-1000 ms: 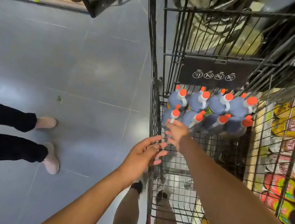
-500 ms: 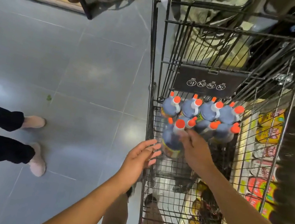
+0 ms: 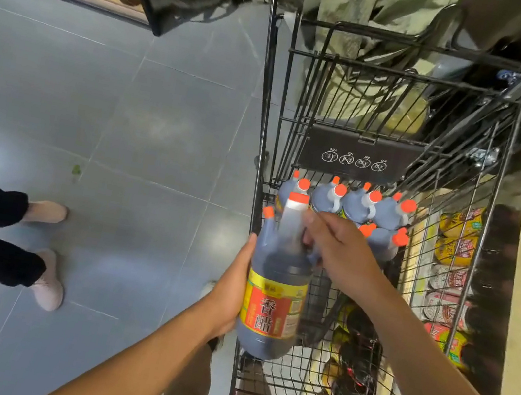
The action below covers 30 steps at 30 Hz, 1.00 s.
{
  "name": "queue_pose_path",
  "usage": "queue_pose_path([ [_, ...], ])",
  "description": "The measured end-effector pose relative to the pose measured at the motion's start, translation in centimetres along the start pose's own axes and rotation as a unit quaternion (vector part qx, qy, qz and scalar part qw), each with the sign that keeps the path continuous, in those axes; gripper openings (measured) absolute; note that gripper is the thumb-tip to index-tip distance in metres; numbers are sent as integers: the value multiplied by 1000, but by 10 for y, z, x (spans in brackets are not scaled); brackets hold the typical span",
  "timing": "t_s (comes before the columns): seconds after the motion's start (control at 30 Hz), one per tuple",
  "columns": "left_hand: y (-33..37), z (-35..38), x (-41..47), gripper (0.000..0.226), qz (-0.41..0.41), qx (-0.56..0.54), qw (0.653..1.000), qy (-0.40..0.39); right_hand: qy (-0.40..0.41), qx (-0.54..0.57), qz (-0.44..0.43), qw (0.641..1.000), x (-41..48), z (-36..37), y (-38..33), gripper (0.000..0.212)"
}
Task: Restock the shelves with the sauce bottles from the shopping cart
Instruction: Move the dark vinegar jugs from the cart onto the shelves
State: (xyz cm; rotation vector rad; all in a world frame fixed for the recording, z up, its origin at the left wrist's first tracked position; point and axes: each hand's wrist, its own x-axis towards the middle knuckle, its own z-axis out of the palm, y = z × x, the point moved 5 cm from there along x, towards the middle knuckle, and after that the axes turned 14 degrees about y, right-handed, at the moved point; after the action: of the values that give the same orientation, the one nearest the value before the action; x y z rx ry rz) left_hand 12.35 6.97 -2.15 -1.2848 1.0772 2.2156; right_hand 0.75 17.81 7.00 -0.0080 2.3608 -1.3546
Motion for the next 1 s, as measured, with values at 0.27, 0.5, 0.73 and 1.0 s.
queue_pose_path([
  [0.27, 18, -27, 23, 58, 8, 27, 998, 50, 46, 93, 274, 956, 86, 46, 91, 18],
  [0.5, 13, -36, 39, 55, -48, -15, 999, 16, 84, 95, 362, 924, 141, 91, 146, 30],
  [0.73, 10, -43, 46, 57, -50, -23, 998, 27, 5, 102, 364, 926, 141, 111, 183, 28],
  [1.0, 8, -49, 46, 52, -41, 3, 998, 50, -15, 20, 289, 957, 54, 73, 186, 9],
])
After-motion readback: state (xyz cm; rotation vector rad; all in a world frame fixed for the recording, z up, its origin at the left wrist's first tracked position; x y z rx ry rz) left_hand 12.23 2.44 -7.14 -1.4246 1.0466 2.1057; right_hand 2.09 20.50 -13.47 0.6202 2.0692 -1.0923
